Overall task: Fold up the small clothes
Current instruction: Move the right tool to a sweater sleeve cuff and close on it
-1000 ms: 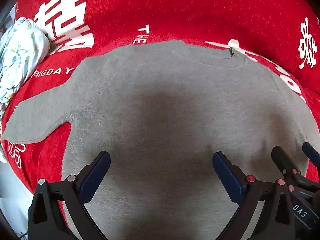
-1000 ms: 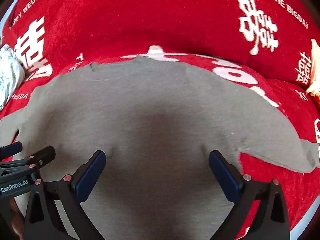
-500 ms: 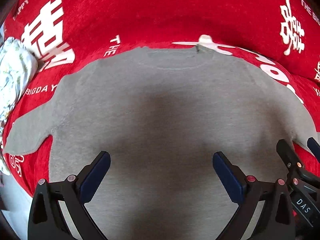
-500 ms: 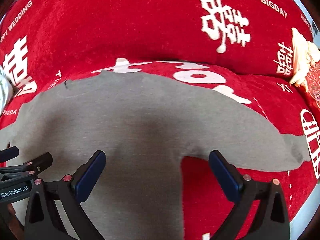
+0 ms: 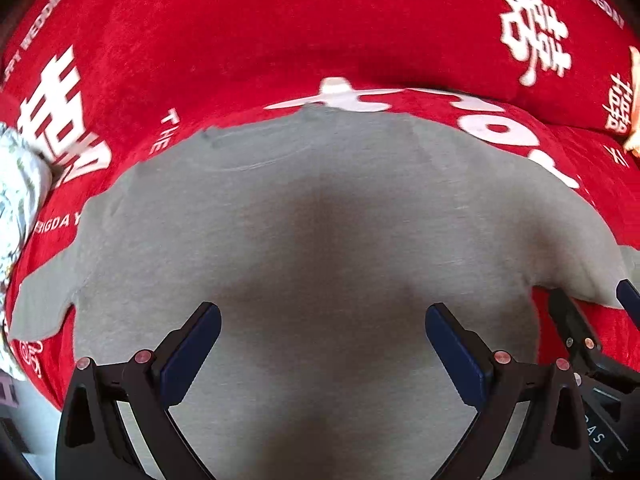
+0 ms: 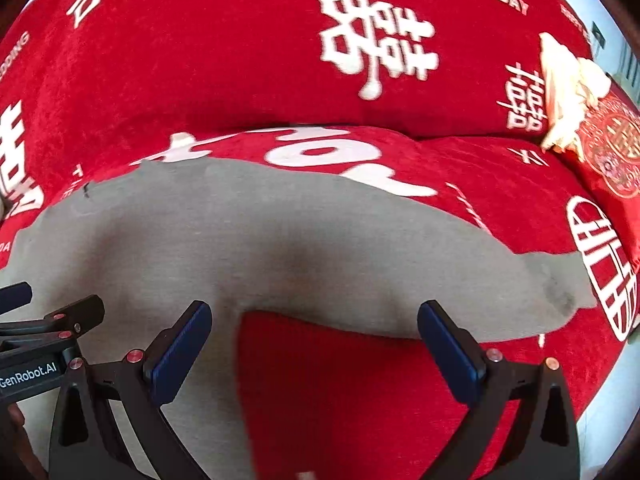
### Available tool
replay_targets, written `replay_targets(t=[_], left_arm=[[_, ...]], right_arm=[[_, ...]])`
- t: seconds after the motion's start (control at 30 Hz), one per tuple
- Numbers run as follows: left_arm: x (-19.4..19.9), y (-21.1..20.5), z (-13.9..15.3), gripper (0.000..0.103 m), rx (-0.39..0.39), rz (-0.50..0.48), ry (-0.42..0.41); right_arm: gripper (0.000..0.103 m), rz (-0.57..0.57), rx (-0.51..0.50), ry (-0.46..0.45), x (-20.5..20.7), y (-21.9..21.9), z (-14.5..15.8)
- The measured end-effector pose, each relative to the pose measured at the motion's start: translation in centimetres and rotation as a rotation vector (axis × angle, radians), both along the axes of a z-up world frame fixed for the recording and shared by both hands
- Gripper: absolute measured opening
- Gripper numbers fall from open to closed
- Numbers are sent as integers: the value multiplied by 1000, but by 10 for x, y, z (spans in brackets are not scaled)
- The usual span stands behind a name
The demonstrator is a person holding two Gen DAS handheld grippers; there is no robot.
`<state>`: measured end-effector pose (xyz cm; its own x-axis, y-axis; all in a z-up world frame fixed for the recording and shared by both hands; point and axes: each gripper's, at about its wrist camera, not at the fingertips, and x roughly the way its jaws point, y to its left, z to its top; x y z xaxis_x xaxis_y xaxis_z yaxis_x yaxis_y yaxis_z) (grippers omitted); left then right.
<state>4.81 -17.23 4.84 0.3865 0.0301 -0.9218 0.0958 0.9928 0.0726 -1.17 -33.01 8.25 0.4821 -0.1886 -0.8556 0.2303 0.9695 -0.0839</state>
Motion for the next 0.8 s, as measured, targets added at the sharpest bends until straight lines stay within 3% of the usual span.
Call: replay_targets(t=[0.8], left_arm=[[10, -122, -10, 103, 35, -153, -1]], right_arm=[[103, -326, -15, -3, -51, -166, -8]])
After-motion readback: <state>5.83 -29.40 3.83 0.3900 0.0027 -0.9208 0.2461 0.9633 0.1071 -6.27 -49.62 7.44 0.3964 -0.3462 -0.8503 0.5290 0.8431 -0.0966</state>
